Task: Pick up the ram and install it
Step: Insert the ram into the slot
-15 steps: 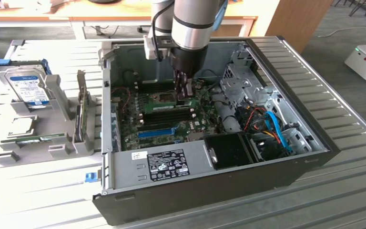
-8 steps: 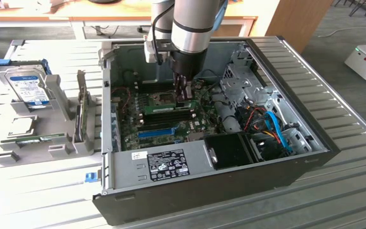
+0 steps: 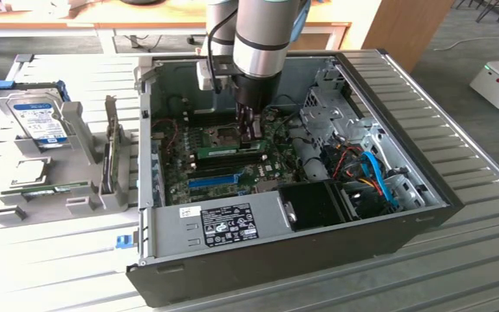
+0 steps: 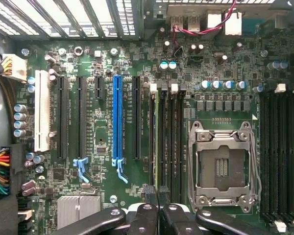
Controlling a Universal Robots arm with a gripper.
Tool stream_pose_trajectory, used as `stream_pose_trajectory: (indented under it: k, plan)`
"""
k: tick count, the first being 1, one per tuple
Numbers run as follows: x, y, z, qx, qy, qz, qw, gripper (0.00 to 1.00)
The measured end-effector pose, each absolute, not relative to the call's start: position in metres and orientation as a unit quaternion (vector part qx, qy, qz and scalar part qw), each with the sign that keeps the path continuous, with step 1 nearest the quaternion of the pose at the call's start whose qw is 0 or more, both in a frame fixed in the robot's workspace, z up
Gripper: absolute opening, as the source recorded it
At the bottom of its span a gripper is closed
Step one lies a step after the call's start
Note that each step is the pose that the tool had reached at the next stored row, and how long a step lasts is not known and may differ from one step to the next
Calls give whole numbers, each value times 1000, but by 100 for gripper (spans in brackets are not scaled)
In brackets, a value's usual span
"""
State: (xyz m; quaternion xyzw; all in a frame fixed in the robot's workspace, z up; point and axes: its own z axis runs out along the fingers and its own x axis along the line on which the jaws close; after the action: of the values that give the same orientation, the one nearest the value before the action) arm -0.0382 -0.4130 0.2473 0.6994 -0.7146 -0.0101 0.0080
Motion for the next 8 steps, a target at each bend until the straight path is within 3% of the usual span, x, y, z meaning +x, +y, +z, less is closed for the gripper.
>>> stream_pose_trajectory:
  k: [8]
  plan:
    - [-39, -413, 246, 699, -715, -10, 8, 12]
